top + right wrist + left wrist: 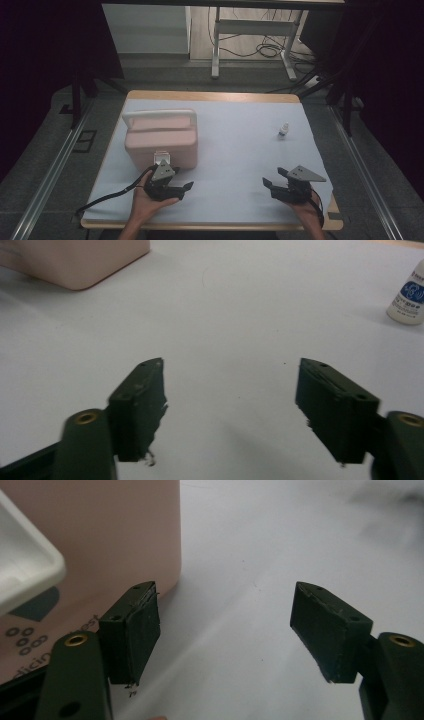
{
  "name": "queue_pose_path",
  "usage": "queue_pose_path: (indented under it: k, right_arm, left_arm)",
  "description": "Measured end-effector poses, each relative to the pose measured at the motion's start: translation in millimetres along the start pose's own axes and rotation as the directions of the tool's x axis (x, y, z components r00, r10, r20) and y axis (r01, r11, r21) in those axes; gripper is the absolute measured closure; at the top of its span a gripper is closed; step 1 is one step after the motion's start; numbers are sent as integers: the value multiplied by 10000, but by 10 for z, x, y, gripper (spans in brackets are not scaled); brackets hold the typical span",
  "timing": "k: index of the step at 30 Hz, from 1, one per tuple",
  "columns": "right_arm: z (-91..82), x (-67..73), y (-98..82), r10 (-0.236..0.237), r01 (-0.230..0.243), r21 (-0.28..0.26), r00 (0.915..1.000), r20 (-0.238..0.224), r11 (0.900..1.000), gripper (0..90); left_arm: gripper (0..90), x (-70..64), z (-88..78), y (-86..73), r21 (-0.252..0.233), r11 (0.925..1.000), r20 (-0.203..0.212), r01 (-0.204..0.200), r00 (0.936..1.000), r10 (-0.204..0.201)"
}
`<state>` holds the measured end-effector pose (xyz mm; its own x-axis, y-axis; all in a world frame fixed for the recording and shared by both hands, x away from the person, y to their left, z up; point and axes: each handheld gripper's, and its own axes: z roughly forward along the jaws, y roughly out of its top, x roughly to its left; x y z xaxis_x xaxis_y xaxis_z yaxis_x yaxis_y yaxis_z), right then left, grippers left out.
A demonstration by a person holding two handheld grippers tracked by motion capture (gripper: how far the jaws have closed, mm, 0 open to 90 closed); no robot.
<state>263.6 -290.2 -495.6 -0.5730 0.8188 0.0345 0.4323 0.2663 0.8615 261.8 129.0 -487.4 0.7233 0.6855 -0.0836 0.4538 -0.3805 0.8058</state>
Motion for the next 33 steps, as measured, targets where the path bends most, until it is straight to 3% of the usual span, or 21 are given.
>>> queue_pose_path:
  k: [7,9,10,13,19,24,33]
  right_arm:
    - [-29,-47,-55,-247,249,73,9993,-291,9997,375]
    - [-39,-51,-57,-271,272,30,9992,-310,9996,381]
    - [-54,-59,-61,-294,293,-29,9991,-301,9996,382]
    - [-49,-55,-61,-307,306,-48,9990,-315,9995,379]
    - [-27,-62,-72,-495,496,51,9987,-112,9988,383]
    - [-18,-66,-88,-554,553,146,9985,25,9984,382]
    - [43,-12,-76,-826,829,431,9965,-85,9956,383]
  left_arm:
    - [387,-12,-8,1,-141,9999,172,20,9999,-18]
    - [480,-15,-2,-2,-122,9999,258,16,9997,-13]
    - [537,-22,11,-9,-67,10000,555,-15,9985,18]
    - [676,-26,12,-10,-93,9999,840,-40,9965,48]
    - [842,-20,9,-5,-123,9999,748,-24,9972,33]
    - [897,-25,5,-4,-161,9999,767,16,9971,-3]
    - [900,16,-127,39,-202,9998,632,-27,9980,39]
